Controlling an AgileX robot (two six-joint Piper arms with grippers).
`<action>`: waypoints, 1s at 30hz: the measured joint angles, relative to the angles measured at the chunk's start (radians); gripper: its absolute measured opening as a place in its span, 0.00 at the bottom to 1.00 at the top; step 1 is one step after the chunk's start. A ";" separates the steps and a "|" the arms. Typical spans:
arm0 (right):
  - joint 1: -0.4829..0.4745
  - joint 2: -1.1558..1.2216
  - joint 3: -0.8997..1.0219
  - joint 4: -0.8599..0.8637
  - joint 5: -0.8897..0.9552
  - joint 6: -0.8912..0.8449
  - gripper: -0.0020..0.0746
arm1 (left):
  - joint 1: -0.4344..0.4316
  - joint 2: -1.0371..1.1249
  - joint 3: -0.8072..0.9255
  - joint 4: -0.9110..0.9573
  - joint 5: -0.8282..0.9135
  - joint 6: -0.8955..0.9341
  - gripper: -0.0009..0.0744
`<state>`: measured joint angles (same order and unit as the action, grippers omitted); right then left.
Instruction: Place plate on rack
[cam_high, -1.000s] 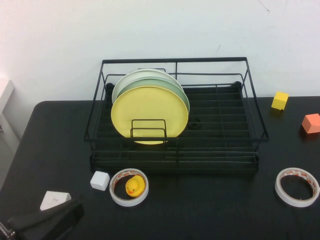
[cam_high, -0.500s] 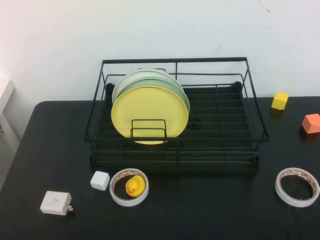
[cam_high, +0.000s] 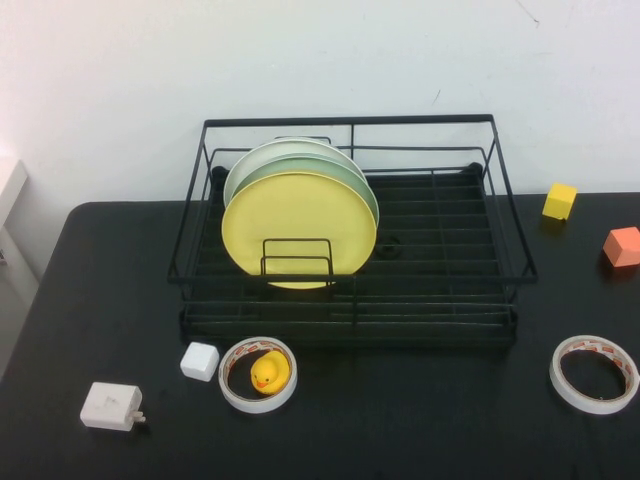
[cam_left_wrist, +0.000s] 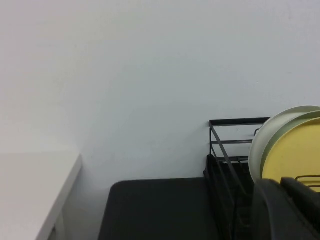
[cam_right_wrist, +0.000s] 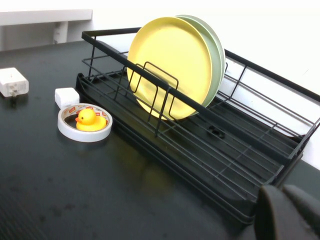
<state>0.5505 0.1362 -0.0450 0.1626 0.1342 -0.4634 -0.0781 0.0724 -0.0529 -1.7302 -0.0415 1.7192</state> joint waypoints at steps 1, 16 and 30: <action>0.000 0.000 0.000 0.000 0.000 0.000 0.02 | -0.010 -0.008 0.004 0.000 -0.016 -0.024 0.01; 0.000 0.000 0.000 0.000 0.000 0.000 0.02 | 0.039 -0.078 0.013 1.482 0.053 -1.732 0.01; 0.000 0.000 0.000 0.000 0.000 0.000 0.02 | 0.081 -0.082 0.073 1.656 0.298 -2.022 0.01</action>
<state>0.5505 0.1362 -0.0450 0.1626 0.1342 -0.4634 0.0027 -0.0095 0.0204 -0.0737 0.2564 -0.3033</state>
